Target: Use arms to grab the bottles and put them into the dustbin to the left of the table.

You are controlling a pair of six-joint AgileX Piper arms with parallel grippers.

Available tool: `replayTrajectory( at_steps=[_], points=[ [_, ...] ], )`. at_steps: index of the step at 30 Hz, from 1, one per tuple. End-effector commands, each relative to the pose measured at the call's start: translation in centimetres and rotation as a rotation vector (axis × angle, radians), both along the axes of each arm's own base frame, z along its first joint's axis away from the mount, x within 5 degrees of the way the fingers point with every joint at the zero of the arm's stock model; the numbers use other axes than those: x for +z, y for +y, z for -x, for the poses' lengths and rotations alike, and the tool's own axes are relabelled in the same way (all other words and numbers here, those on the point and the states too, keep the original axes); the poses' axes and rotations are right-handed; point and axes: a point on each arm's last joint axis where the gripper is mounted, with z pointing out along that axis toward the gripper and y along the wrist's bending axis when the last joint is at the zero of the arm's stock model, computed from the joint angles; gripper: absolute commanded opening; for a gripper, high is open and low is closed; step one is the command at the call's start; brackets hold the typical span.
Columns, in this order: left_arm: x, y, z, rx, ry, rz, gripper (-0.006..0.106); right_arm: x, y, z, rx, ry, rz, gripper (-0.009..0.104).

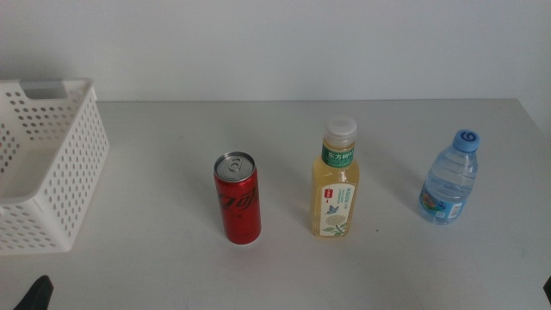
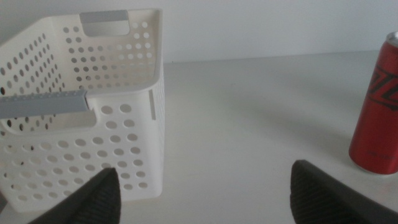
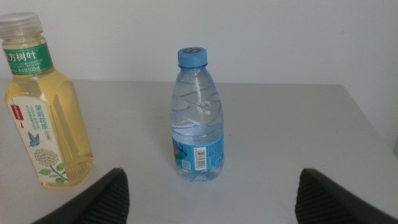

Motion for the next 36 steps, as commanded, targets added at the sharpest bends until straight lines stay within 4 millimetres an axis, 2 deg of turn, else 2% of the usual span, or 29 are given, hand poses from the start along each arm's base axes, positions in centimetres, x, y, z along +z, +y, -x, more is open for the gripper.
replayTrajectory(
  at_steps=[1,6,12,16,23,29,36],
  points=[
    [1.0,-0.2,-0.2,-0.025,-0.109,0.028,0.094,1.1,0.0,0.2,0.002,-0.104,-0.002,0.094],
    [1.8,-1.5,-1.7,-0.181,-0.132,0.040,0.094,1.1,0.0,0.2,0.002,-0.104,-0.002,0.094],
    [1.8,-4.2,-3.7,-0.396,-0.115,0.057,0.094,1.1,0.0,0.2,0.002,-0.104,-0.002,0.094],
    [1.3,-5.7,-4.6,-0.473,-0.097,0.072,0.094,1.1,0.0,0.2,0.002,-0.104,-0.002,0.094],
    [0.0,-7.1,-6.3,-0.482,-0.076,0.069,0.094,1.1,0.0,0.2,0.002,-0.104,-0.002,0.094],
    [-1.4,-7.3,-7.4,-0.437,-0.049,0.062,0.094,1.1,0.0,0.2,0.002,-0.104,-0.002,0.094],
    [-1.3,-7.1,-7.9,-0.387,-0.101,0.067,0.094,1.1,0.0,0.2,0.002,-0.104,-0.002,0.094]
  ],
)
